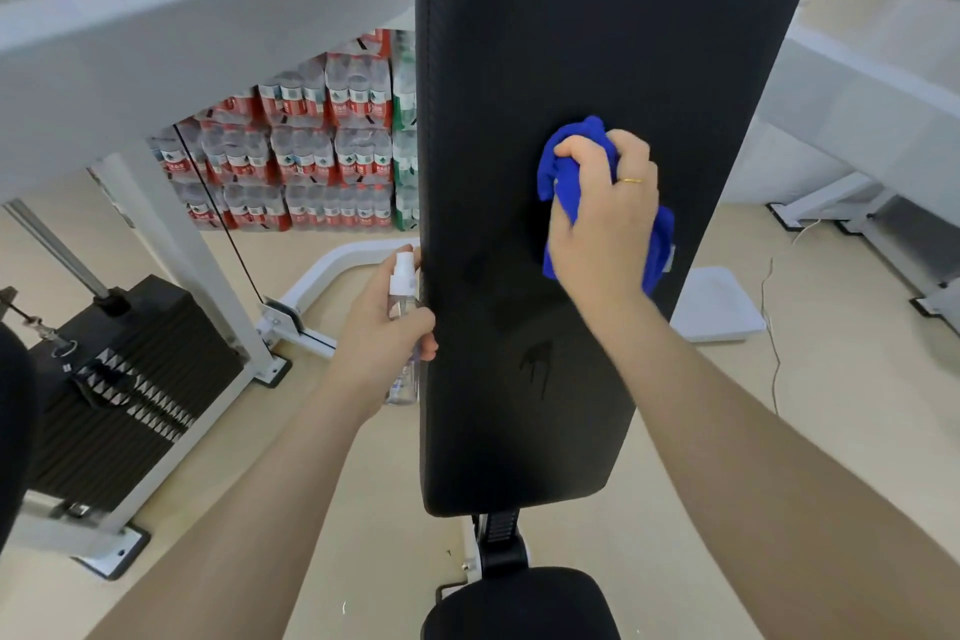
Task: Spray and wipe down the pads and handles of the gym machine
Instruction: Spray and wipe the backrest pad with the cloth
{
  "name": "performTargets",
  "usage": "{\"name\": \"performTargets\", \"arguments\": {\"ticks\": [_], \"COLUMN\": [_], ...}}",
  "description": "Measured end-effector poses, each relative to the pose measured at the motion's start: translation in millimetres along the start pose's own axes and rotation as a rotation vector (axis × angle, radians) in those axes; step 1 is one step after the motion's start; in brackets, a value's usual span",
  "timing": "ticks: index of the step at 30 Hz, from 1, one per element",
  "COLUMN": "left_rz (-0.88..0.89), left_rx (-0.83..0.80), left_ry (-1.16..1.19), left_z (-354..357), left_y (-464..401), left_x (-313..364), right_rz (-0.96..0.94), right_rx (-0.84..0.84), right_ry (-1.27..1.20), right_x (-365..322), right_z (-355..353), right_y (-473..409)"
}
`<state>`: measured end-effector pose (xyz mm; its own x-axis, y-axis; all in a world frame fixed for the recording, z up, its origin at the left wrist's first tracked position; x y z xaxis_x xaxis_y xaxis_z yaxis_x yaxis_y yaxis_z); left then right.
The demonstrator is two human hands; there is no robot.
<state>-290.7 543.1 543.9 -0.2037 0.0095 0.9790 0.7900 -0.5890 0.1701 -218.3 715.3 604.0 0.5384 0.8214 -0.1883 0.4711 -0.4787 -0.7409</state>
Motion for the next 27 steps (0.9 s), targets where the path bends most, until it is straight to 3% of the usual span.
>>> {"name": "performTargets", "arguments": {"ticks": [2, 6, 8, 10, 13, 15, 18, 21, 23, 25, 27], "left_rz": [0.001, 0.036, 0.034, 0.034, 0.091, 0.162, 0.282, 0.489, 0.596, 0.649, 0.671], "left_rx": [0.003, -0.006, -0.014, 0.009, 0.033, 0.041, 0.104, 0.121, 0.099, 0.071, 0.061], "left_ry": [0.013, 0.049, 0.026, -0.007, -0.092, -0.136, -0.222, -0.375, -0.514, -0.59, -0.66], "left_z": [1, 0, -2, -3, 2, 8, 13, 21, 28, 34, 39], "left_y": [0, -1, 1, 2, 6, 8, 7, 10, 15, 21, 22], "left_x": [-2, -4, -7, -10, -16, -21, -25, -24, -23, -24, -29], "right_rz": [-0.045, -0.518, -0.645, -0.536, -0.094, 0.044, -0.084, -0.503, -0.682, -0.703, -0.493], "right_rx": [-0.004, -0.211, -0.281, -0.226, -0.015, 0.006, 0.005, -0.127, -0.242, -0.257, -0.166], "right_ry": [-0.04, -0.065, -0.02, -0.036, -0.01, 0.006, 0.017, 0.012, 0.014, 0.017, 0.043], "right_x": [-17, -40, -37, -26, 11, 25, 14, 6, 13, 26, 44], "right_z": [11, 32, 31, 23, 5, 3, 21, 41, 43, 36, 20], "right_y": [17, 77, 85, 63, 15, 5, 35, 93, 111, 93, 54]}}
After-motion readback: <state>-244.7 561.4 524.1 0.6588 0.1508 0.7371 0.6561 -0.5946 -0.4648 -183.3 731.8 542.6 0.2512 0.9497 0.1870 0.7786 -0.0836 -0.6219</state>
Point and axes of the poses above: each hand's wrist, its own y-axis away from the middle knuckle, its own z-axis out of the palm, x = y × z, the point moved 1 cm from there along -y, towards the middle knuckle, and after that the axes turned 11 degrees about y, right-handed, at the moved point
